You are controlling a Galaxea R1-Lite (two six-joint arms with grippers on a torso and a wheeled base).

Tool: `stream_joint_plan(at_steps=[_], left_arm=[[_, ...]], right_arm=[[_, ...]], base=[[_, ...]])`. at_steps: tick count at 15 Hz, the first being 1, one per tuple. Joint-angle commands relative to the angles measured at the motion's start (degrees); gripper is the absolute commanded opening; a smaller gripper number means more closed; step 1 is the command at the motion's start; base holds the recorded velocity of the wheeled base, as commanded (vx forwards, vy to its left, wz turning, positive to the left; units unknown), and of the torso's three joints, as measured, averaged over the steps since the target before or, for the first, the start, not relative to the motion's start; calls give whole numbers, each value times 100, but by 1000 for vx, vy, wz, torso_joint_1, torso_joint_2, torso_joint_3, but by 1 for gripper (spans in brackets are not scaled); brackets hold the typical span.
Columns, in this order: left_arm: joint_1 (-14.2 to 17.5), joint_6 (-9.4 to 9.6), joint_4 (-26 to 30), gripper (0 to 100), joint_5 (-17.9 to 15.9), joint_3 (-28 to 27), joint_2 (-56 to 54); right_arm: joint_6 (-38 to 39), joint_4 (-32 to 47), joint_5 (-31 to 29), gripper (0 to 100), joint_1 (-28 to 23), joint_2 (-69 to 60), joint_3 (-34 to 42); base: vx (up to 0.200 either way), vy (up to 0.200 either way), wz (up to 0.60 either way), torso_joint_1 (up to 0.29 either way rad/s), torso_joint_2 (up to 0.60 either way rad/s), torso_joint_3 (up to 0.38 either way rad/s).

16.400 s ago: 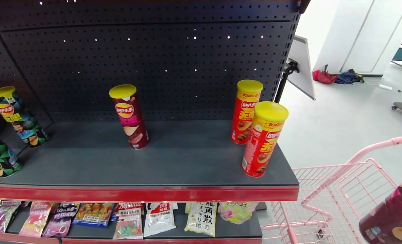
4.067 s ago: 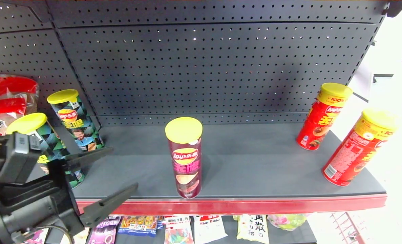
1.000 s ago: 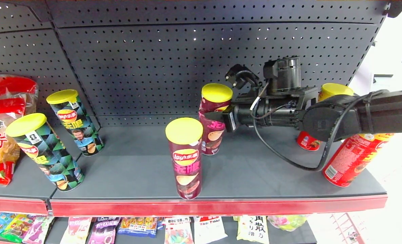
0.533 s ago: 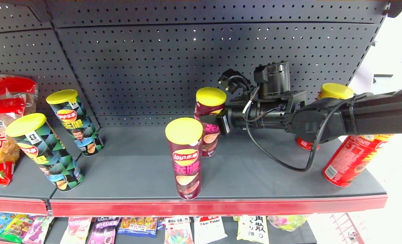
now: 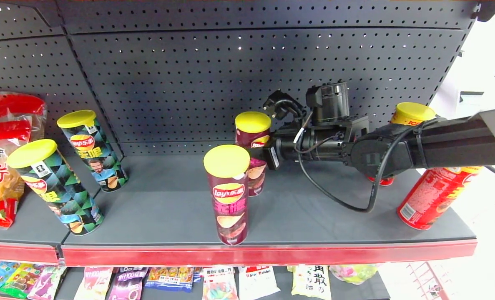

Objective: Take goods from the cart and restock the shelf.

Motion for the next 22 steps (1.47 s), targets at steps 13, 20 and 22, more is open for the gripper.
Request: stream_joint_plan(at_steps=[13,20,22], left_arm=[[-18,-1,-28,100,-181,-2,89],[-27,-238,-880,100,-489,-28,1285],[-27,-256,-1188,100,-814,-19,1988]], right_arm=[[152,-3,-456,100,-282,-1377,1527],[548,-3,-1107,100,-256,-3829,3944],[618,5,-1124,100,-265,-5305,5262]], base=[[0,0,0,0,0,0],[0,0,0,0,0,0],[0,0,0,0,0,0]])
